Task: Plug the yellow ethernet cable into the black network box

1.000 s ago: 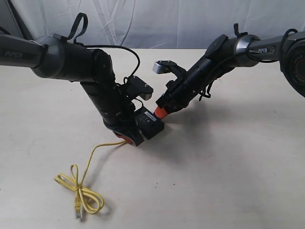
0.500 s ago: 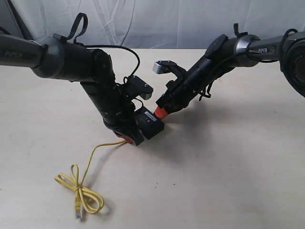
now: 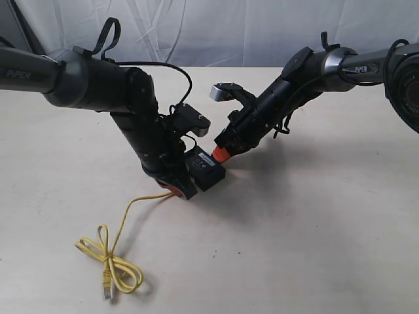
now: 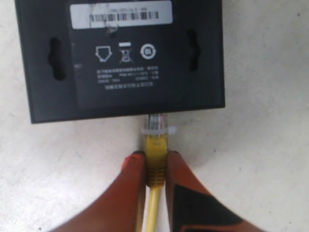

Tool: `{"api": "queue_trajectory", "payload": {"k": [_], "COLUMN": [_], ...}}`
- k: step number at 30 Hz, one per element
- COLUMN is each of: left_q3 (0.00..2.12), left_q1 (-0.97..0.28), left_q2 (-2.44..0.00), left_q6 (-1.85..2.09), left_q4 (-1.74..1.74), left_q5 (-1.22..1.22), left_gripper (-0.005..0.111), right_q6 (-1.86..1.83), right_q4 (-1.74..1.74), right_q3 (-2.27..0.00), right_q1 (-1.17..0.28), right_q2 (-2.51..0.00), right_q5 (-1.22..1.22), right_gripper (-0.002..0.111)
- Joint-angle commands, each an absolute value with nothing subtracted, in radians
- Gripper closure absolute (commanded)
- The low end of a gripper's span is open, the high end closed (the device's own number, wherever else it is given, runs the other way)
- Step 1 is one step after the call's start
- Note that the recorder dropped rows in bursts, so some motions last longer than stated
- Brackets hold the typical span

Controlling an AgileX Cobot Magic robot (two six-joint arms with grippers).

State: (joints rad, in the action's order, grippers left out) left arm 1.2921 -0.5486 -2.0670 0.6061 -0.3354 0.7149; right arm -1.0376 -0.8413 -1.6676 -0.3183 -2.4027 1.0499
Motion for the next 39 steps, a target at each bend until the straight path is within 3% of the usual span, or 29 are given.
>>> {"api": "queue_trajectory", "payload": {"k": [1, 39], "left_q3": [1.297, 1.328], "left_q1": [-0.551, -0.551], "left_q2": [-2.069, -2.059], "left_q6": [0.602, 0.602], "left_q4": [-0.343, -0.392], "left_q5": [0.702, 0.740], "left_gripper": [0.107, 0.107], "right_q6": [-1.043, -1.043], "right_q4": [-0.780, -0.772], "right_q3": [-1.661, -1.661], "right_q1": [-0.327, -0.327], "right_q2": [-2.418, -2.418], "right_q5": [1.067, 1.059], "right_gripper": [0.109, 0.109]}}
